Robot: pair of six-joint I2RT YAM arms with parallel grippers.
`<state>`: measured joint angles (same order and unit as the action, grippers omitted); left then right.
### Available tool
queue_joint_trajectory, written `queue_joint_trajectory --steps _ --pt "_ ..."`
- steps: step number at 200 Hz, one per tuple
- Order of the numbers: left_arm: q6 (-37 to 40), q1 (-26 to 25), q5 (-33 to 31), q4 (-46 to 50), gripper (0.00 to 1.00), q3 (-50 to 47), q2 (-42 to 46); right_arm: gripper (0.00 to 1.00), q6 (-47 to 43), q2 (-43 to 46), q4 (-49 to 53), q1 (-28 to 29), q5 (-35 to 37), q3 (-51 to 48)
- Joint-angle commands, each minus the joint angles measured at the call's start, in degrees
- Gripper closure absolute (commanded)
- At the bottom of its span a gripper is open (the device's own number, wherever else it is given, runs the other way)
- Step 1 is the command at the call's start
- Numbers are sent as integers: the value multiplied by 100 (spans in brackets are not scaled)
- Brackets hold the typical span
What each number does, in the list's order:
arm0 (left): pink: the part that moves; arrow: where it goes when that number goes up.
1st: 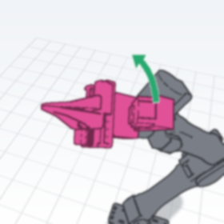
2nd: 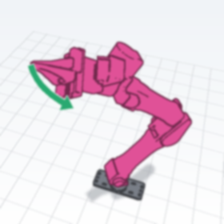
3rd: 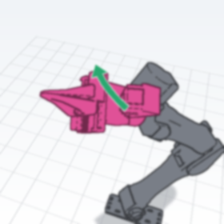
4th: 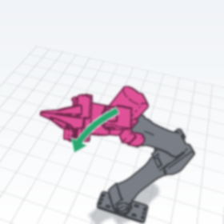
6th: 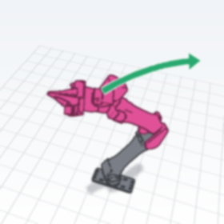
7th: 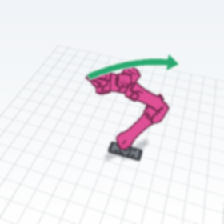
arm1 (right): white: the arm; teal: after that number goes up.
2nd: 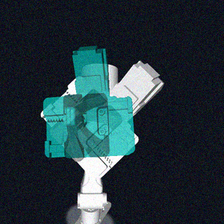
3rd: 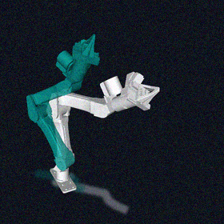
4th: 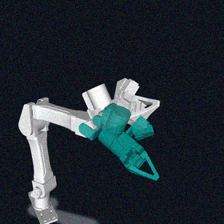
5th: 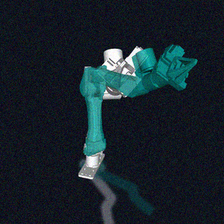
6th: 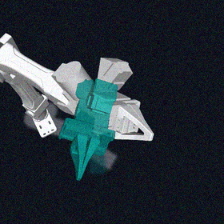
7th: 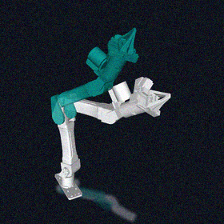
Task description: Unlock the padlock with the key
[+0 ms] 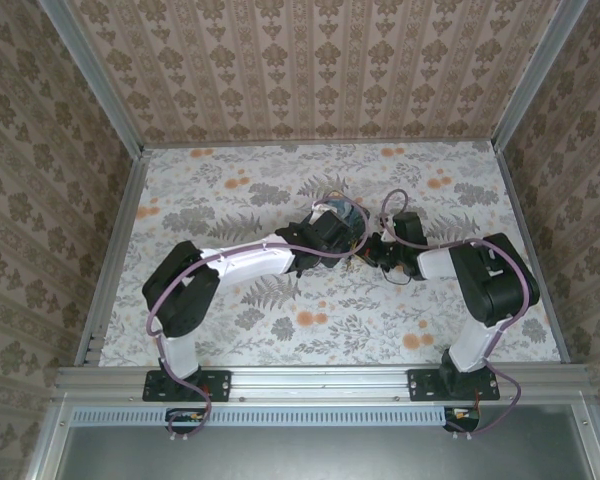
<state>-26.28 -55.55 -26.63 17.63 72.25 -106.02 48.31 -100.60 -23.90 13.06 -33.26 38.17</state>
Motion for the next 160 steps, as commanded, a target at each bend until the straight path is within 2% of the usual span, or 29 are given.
queue_joint_trajectory --steps 1,34,70,113,144,160 --pt "350 -82 507 1103 7 -299 -538 100 -486 -214 1156 -127 72 438" --pt "359 -85 595 1076 7 -273 -634 100 -942 -253 2307 -275 259 1033" --pt "377 -79 624 1085 8 -264 -671 100 -1254 -310 3015 -495 376 1523" --pt "350 -87 623 1080 8 -280 -683 100 -1282 -352 3062 -540 292 1670" --pt "370 -75 658 1050 8 -281 -734 100 -1133 -240 2622 -602 95 1544" --pt "387 -74 661 1058 8 -262 -771 100 -1368 -399 3083 -595 -124 1947"
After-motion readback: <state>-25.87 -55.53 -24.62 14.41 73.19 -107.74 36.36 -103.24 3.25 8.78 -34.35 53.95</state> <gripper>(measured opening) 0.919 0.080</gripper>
